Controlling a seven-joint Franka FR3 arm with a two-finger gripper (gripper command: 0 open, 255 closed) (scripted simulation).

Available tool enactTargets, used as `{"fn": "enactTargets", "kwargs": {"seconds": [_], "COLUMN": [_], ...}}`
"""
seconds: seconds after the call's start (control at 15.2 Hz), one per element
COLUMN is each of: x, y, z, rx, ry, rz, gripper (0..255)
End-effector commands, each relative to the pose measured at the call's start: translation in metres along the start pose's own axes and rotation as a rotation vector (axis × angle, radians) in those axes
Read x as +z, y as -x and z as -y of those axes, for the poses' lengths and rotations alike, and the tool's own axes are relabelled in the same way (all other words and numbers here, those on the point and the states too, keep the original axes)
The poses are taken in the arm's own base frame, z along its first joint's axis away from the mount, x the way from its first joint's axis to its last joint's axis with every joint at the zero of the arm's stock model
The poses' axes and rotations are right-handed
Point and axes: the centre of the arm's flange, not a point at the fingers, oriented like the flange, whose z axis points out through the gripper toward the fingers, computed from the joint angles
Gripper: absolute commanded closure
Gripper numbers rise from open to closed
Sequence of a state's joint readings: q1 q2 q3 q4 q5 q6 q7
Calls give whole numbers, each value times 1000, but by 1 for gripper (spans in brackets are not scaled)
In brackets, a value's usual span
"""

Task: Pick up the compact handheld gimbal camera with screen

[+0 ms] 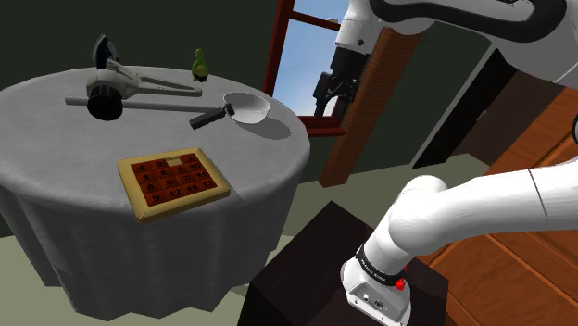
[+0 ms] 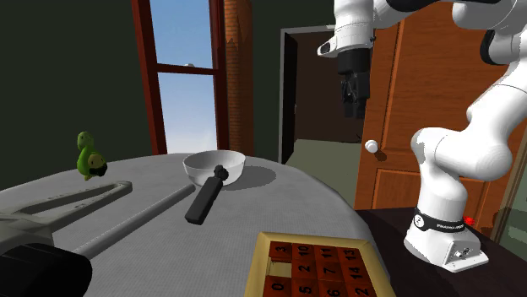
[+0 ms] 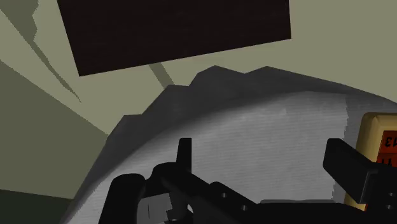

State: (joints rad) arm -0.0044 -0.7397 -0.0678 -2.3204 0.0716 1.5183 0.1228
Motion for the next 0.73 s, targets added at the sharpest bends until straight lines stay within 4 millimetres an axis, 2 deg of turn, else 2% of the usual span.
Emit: {"fn": "enactTargets", "kwargs": {"seconds": [0.0, 0.33, 0.66], "x": [0, 15, 31], "y": [0, -63, -128], "z": [0, -19, -26], "rx": [0, -191, -381], "ry": [0, -32, -64], "rz": [0, -2, -4], "gripper": [0, 0, 0]}}
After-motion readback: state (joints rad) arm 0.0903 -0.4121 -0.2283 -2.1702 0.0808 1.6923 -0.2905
